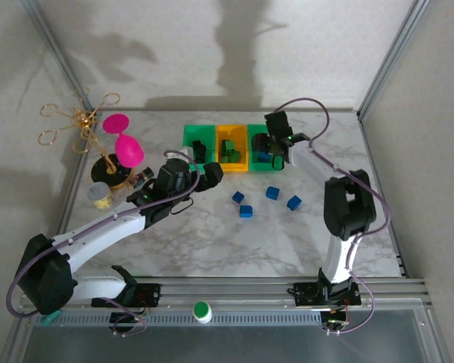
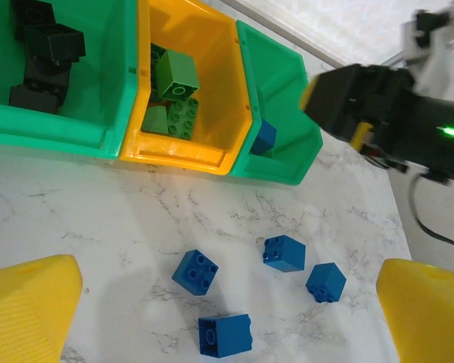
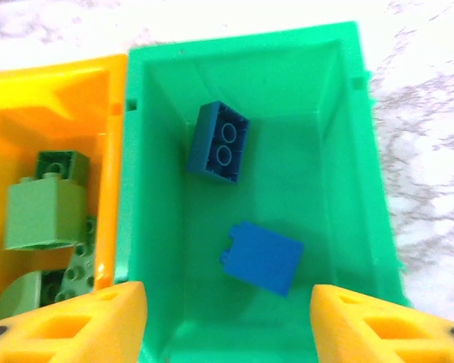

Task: Sort the legos into containers by color
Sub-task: Place the lego in the container, then touch the lego at the center of the table.

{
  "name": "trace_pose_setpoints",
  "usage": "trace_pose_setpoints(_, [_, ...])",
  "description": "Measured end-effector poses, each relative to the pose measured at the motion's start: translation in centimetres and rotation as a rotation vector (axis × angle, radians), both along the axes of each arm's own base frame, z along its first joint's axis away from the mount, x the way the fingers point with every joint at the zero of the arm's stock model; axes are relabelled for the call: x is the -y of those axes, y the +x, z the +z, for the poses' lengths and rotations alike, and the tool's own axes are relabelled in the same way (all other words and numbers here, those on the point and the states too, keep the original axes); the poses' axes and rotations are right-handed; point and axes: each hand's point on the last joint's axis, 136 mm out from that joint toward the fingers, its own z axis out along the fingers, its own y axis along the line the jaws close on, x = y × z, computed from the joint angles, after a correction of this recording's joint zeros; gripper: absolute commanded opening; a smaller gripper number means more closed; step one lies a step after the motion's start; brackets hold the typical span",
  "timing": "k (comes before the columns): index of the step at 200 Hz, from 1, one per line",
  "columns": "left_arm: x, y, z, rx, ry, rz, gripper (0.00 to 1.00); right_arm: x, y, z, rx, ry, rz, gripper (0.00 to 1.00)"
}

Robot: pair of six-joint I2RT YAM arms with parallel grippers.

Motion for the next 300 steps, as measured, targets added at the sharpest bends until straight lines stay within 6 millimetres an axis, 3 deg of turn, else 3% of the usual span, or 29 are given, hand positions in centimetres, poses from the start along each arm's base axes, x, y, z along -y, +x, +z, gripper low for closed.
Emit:
trace_pose_setpoints(18, [0.1,-0.3,0.0,0.001,-0.001,-0.006,1.0,0.8,-2.0,1.6,0.024,0.025,-0.009,0.6])
trace_pose_setpoints(37, [0.2,-0.8,-0.2,0.003,-0.004,-0.016,1.0,1.8,-4.3,1.6,0.022,0.042,-0.022,0.61])
trace_pose_setpoints(93, [1.4,-2.6,-1.7,-0.031,-0.009,-0.054,1.0,4.5,-10.6,-3.9,-0.102,0.018,-0.056,0.63])
trace_pose_setpoints(138, [1.5,-3.8,-3.1,-0.064,-0.022,-0.047,1.0,4.9,-13.4,-7.7,-0.177,0.02,-0.035,0.65])
trace_pose_setpoints(164, [1.4,-4.0,-2.9,-0.063,-0.036,-0.033,1.0,4.6,-13.5,-8.2,-0.175,0.026,-0.014,0.67])
trace_pose_setpoints(255, [0.6,-3.7,-2.2,-0.037,-0.036,0.009,1.0,2.2,-9.8,-8.5,-0.124,-0.008,0.12,0.69])
trace_pose_setpoints(300, [0.0,-3.9,-1.7,-0.027,-0.032,0.026,1.0,1.0,-10.3,-9.3,-0.15,0.004,0.176,0.68])
